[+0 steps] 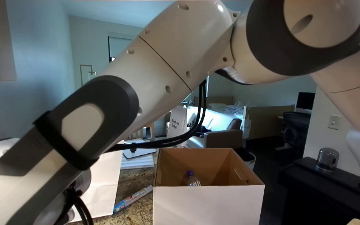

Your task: Put two empty water bottles inside the white storage box

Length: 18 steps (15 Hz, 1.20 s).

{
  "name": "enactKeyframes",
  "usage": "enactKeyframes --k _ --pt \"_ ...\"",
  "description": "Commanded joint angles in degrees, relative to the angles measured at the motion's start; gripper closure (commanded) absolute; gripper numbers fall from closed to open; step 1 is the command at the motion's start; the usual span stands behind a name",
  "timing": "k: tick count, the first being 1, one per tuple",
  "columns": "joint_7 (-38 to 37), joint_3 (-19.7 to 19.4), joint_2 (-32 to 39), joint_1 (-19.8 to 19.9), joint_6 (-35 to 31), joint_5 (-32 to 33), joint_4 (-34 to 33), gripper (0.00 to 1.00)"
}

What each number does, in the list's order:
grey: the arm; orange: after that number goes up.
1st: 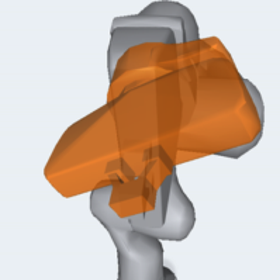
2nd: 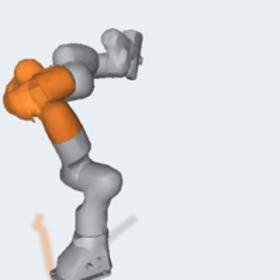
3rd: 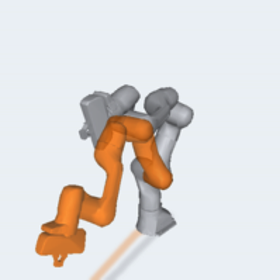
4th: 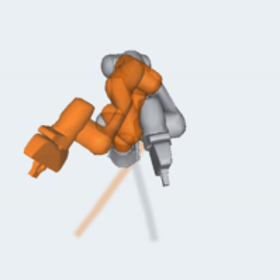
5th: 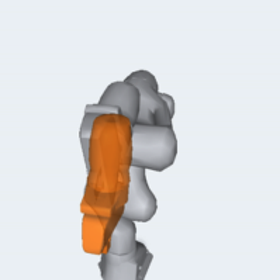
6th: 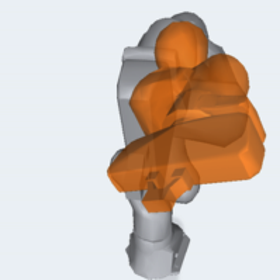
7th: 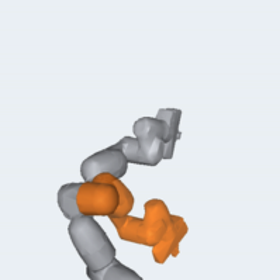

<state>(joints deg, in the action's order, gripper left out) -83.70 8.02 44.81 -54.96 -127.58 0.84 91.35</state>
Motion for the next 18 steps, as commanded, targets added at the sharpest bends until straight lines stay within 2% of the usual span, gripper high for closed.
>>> enactKeyframes --k 1,8,10,11,14,15,16,18 --pt "0.23 -0.82 -1.65 0.07 0.04 0.50 1.98 0.58" --pt "-0.45 -2.38 -2.03 -0.02 -1.27 0.99 2.10 0.12" --pt "-0.51 -2.54 -2.27 -0.10 -1.43 1.06 2.51 0.02" --pt "-0.60 -2.59 -2.31 -0.13 -1.40 1.07 2.60 0.00" --pt "-0.52 -2.53 -2.24 0.08 -1.23 0.83 2.62 0.00" --pt "-0.34 -2.38 -2.15 0.15 -1.02 0.69 2.59 0.23" --pt "-0.57 -2.60 -2.03 -0.03 -1.07 0.95 2.52 0.25" --pt "-0.59 -2.61 -1.94 0.07 -0.90 0.84 2.42 0.36"
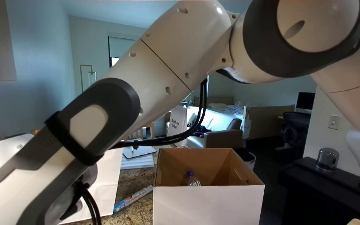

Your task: Put two empty water bottles inside the white storage box

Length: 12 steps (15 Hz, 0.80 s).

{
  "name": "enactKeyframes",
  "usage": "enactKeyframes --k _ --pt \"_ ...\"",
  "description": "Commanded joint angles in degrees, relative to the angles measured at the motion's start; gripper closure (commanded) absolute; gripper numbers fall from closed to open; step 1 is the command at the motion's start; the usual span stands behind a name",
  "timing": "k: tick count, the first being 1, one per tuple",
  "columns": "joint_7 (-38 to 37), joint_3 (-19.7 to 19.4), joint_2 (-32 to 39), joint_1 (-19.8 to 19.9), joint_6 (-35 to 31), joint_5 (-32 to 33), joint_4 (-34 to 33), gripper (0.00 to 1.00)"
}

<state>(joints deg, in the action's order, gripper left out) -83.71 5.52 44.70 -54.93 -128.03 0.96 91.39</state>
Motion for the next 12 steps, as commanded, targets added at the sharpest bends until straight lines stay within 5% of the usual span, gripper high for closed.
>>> enactKeyframes --k 1,7,12 --pt "-0.58 -0.19 -1.84 0.07 -0.49 0.76 2.38 0.44" --pt "-0.75 -0.62 -1.92 -0.04 -0.50 0.96 2.51 0.82" --pt "-1.58 -1.26 -3.39 -0.46 -1.57 1.75 3.68 0.85"
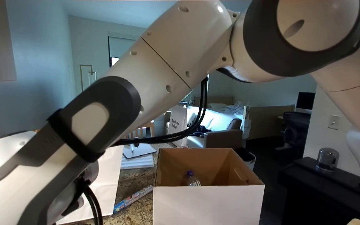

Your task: Put two empty water bottles inside the white storage box

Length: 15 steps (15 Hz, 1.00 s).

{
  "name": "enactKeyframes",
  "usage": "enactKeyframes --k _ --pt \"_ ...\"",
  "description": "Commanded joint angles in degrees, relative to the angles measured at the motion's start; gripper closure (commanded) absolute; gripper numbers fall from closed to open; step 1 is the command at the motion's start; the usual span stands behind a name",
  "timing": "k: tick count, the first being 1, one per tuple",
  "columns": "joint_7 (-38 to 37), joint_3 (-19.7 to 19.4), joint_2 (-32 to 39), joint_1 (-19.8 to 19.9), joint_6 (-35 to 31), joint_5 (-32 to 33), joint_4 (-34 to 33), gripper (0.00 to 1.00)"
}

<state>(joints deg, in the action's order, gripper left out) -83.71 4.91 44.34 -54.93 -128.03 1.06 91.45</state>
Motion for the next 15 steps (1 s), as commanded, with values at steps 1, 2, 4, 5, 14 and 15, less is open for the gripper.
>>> enactKeyframes --k 1,2,4,5,14,15 --pt "-2.10 -0.90 -3.82 -0.36 -1.64 1.77 3.91 0.85" --pt "-2.71 -1.15 -4.69 -0.11 -1.43 1.76 4.13 0.85" --pt "-4.73 -2.23 -7.78 -0.04 -2.37 2.19 5.75 0.86" --pt "-5.75 -2.82 -9.32 0.13 -3.17 2.49 6.44 0.85" --pt "-11.88 -6.01 -28.90 11.32 -4.80 3.94 18.02 0.86" --pt "-10.68 -5.46 -31.03 13.84 -4.43 3.31 19.05 0.86"
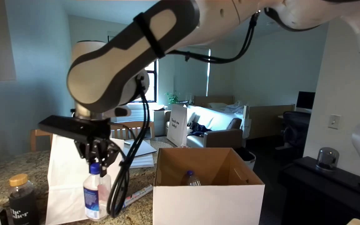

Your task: Put two empty water bottles inside the white storage box

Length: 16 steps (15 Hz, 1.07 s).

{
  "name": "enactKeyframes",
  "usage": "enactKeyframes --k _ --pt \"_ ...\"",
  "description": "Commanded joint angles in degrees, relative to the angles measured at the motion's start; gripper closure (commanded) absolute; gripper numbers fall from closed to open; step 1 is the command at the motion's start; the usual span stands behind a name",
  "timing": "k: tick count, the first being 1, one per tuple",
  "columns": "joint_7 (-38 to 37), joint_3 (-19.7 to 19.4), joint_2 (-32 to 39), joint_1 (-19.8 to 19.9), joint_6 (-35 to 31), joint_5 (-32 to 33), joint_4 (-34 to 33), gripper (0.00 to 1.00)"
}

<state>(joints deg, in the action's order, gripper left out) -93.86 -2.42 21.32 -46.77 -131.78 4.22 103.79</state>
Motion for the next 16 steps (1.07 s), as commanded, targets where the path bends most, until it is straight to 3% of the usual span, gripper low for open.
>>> enactKeyframes --k 1,5,8,10,13,16 --pt "0.57 2.50 -10.18 8.31 -0.15 -0.48 7.51 0.86" --pt "8.36 6.18 -18.58 20.32 2.01 -7.60 11.30 0.86" --pt "19.46 7.13 -23.86 28.94 6.86 -20.27 13.59 0.86" --pt "25.78 5.56 -26.79 33.42 10.60 -27.91 15.12 0.85" --pt "24.54 4.22 -28.42 38.44 8.61 -31.81 17.67 0.86" --pt "19.81 4.58 -26.95 41.18 6.98 -30.83 18.20 0.86"
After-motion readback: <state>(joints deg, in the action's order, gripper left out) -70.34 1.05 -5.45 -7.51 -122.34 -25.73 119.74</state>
